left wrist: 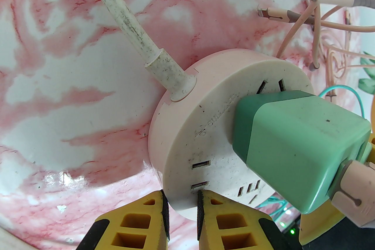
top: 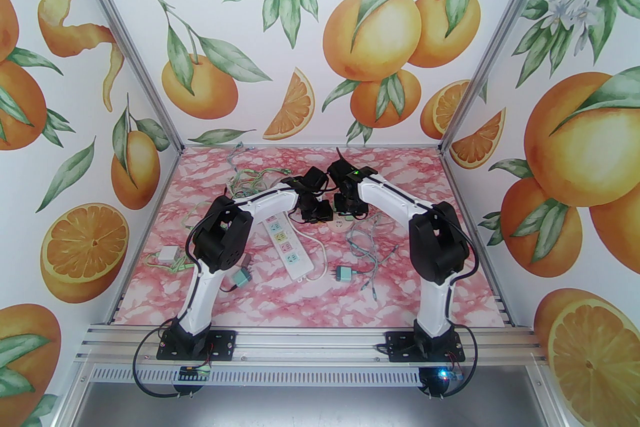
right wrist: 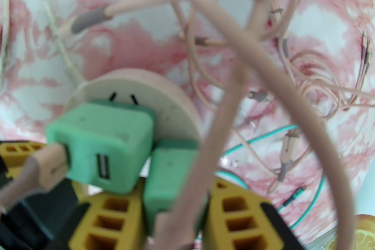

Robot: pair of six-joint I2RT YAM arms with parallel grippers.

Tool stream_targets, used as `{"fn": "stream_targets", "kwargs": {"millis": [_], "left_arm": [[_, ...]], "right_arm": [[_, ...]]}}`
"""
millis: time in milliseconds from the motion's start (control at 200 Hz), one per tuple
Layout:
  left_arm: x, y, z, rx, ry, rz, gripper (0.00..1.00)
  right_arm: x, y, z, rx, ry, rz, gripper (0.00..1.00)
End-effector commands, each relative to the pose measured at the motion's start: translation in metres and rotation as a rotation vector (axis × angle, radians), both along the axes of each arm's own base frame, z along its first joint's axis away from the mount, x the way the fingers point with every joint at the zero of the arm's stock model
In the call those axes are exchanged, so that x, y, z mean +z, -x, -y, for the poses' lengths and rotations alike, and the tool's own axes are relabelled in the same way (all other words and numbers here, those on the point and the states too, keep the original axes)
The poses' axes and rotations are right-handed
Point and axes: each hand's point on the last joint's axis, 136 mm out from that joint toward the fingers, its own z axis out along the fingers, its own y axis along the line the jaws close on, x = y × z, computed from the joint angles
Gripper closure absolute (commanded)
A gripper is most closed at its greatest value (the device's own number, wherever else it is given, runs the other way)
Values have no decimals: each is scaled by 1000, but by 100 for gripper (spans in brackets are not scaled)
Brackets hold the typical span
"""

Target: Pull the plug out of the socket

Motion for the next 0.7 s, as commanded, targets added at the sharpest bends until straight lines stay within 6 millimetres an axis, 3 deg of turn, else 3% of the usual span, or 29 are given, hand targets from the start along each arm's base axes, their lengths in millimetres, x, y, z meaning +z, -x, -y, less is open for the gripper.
{"fn": "stream_targets", "kwargs": {"millis": [0,315,515,696], "left_arm": [[-101,62,-41,-49,-271,-211,79],[-101,61,-40,-49,-264,-210,79],[-101,60,-39,-51,-260,-210,79],[-101,61,-38,-52,-260,-209,79]], "right_arm": [[7,11,-30,59,-192,-46,71],[19,2,-22,-49,-400,-35,71],[16,6,-32,12,-286,-47,71],[7,13,-36,109,-77,-65,71]]}}
